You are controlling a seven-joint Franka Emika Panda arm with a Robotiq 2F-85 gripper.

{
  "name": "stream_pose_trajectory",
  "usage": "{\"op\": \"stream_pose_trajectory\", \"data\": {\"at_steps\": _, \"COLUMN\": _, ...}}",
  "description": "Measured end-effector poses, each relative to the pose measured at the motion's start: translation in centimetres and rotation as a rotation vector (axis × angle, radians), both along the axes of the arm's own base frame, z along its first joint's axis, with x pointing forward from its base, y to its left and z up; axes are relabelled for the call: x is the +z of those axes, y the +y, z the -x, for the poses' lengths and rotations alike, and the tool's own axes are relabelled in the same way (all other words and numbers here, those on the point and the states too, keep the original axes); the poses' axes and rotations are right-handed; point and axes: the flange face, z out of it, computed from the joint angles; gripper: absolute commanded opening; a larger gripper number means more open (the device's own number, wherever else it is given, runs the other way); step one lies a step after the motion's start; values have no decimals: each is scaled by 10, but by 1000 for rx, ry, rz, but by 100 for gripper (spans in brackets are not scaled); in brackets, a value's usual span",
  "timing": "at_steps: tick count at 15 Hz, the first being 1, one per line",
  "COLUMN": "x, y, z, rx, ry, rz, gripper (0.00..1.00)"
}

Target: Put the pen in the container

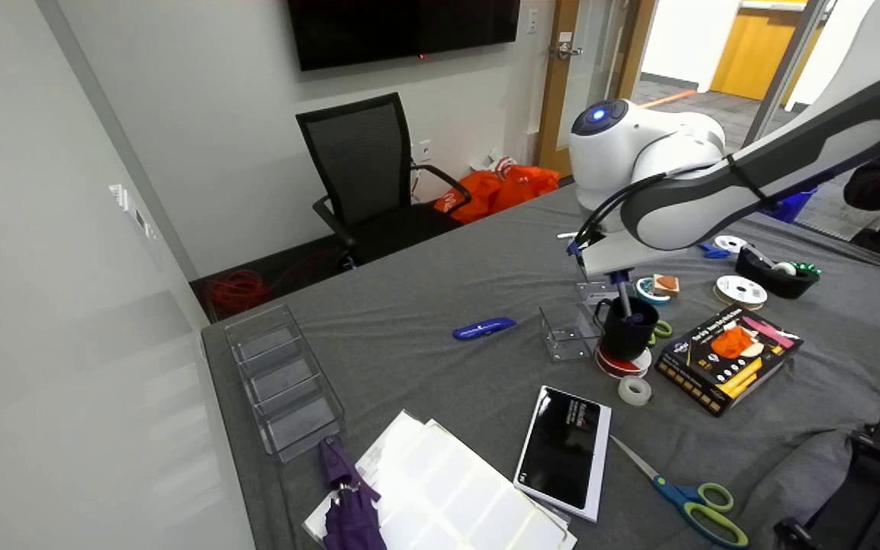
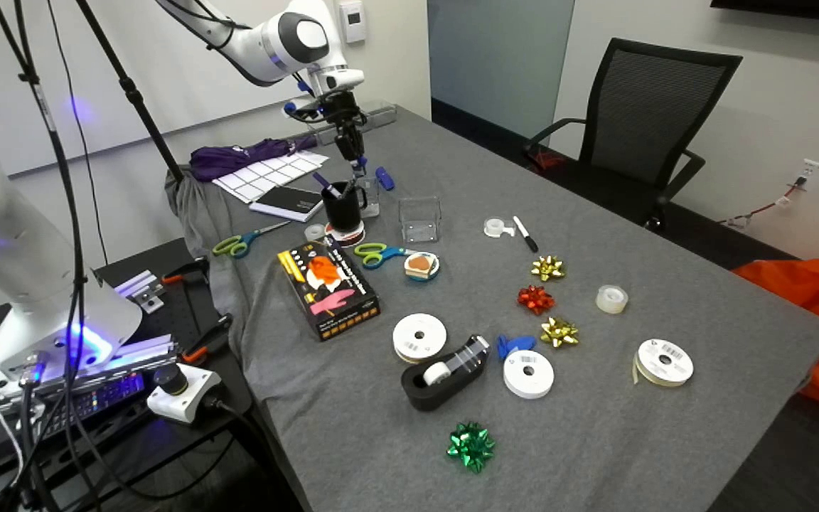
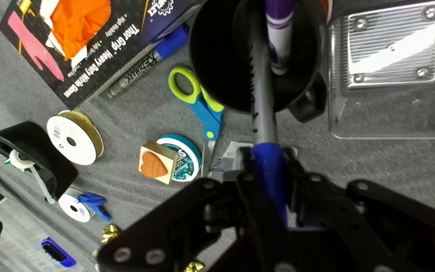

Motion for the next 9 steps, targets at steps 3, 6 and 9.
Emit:
{"op": "stream_pose_trajectory", "data": {"at_steps": 3, "x": 21, "y": 4, "z": -1, "rx": 14, "ry": -33, "rz": -10, "gripper": 5}}
{"op": "stream_pose_trajectory", "data": {"at_steps": 6, "x": 50, "y": 9, "z": -1, "rx": 41, "ry": -70, "rz": -21, "gripper": 5}}
{"op": "stream_pose_trajectory", "data": {"at_steps": 9, "x": 78, "y": 12, "z": 0, "rx": 63, "ry": -105, "rz": -39, "gripper": 5}}
